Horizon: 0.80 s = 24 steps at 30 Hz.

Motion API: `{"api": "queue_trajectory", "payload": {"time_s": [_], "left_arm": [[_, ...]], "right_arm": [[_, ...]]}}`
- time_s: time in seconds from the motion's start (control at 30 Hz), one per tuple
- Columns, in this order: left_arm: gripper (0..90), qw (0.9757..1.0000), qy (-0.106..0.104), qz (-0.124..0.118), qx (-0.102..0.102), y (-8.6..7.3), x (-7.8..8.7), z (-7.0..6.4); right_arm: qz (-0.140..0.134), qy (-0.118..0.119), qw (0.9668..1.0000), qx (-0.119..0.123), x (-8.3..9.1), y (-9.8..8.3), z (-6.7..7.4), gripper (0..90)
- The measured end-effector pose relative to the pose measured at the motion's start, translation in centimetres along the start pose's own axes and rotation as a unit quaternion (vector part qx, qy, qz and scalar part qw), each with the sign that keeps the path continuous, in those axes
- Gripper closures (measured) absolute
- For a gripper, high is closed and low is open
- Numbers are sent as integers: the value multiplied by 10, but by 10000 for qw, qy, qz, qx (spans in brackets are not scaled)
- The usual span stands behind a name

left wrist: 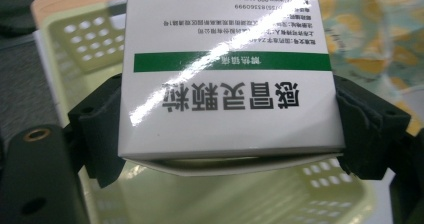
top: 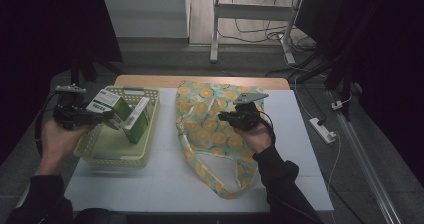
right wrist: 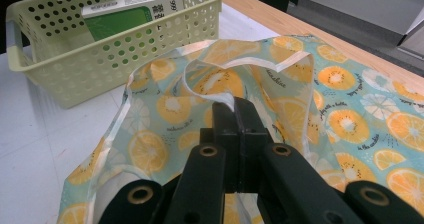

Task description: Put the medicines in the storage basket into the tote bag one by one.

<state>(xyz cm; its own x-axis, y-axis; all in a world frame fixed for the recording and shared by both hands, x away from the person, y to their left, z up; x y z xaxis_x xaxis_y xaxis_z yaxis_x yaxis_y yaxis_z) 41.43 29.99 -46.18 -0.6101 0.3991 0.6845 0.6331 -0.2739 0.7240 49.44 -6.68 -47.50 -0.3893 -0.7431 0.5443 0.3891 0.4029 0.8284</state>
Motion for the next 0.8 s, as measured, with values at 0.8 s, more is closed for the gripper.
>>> {"api": "queue_trajectory", "payload": {"time_s": [0.8], "left_arm": [[162, 9883, -1149, 92, -1001, 17, -24, -117]], "right_arm": [[-59, -32, 9999, -101, 2, 2, -4, 895]]}}
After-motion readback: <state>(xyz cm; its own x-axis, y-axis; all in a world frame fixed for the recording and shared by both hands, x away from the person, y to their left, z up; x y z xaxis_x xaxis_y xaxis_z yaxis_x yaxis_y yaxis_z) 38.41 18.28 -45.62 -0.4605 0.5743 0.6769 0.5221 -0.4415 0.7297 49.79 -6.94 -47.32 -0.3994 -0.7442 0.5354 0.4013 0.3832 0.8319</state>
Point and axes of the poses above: each handheld gripper's, and its own axes: x roughly backward along the jaws, y roughly out of its top, z roughly to its left, the point moved 10 cm from there along -x, roughly forward along the jaws, and after that the axes turned 7 degrees about -x, right-handed, at the moved point
